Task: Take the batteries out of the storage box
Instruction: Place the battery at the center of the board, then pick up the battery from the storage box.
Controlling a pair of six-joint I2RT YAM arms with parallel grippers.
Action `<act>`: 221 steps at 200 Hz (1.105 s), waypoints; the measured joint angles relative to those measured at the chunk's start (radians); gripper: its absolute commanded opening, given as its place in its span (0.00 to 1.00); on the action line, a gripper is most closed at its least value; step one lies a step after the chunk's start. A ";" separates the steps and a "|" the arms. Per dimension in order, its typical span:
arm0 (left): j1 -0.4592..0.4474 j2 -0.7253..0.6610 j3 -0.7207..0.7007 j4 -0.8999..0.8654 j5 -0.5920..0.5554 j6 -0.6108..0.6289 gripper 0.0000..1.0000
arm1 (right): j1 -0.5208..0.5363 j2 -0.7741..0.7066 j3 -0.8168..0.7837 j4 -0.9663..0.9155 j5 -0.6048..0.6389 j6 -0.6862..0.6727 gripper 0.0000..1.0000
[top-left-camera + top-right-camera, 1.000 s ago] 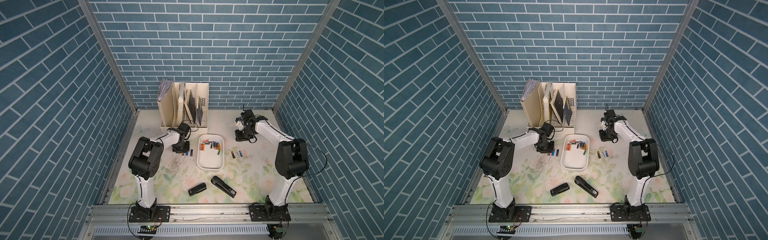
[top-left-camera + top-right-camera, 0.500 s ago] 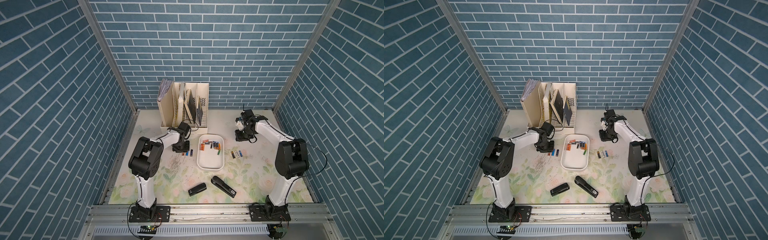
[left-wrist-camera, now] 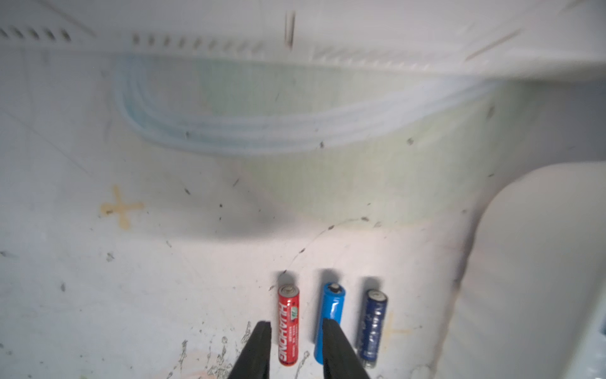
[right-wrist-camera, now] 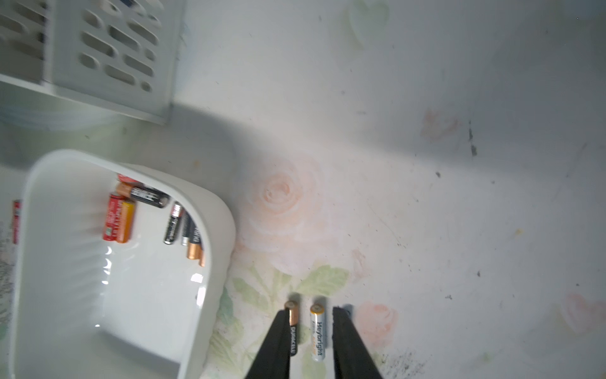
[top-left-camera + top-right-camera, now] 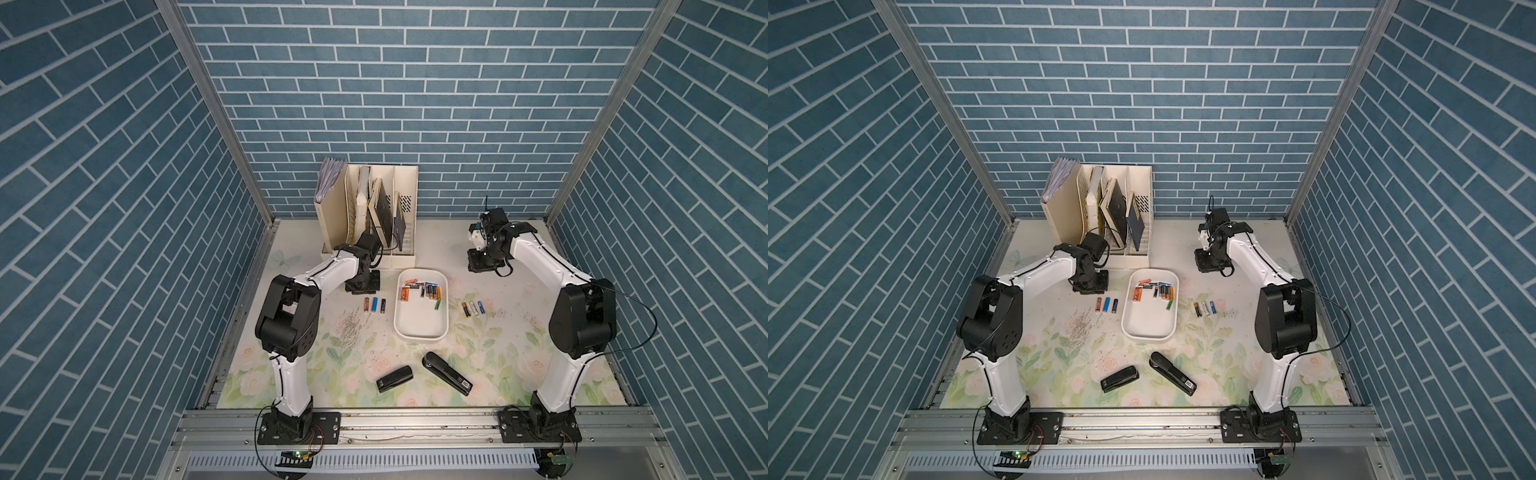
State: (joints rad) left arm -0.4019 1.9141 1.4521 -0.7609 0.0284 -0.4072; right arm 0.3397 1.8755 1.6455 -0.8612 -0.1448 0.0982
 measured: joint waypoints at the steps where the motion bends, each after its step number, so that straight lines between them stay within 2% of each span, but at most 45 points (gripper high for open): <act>1: 0.000 0.000 0.006 0.000 0.000 0.000 0.33 | 0.005 0.000 0.005 0.000 0.000 0.003 0.26; 34: 0.001 -0.002 0.089 0.005 0.013 0.000 0.33 | 0.127 0.000 0.050 0.002 0.006 0.057 0.26; 88: 0.000 -0.012 0.067 0.033 0.052 0.001 0.35 | 0.307 0.001 0.051 0.035 0.031 0.164 0.26; 152: -0.003 -0.076 -0.058 0.071 0.074 0.003 0.35 | 0.407 0.072 0.051 0.129 0.090 0.251 0.26; 221: -0.008 -0.087 -0.090 0.102 0.087 0.003 0.35 | 0.430 0.180 0.049 0.217 0.108 0.301 0.26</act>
State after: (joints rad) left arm -0.4099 1.8271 1.3617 -0.6590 0.1150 -0.4038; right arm 0.7700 2.0560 1.6947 -0.6445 -0.0368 0.3996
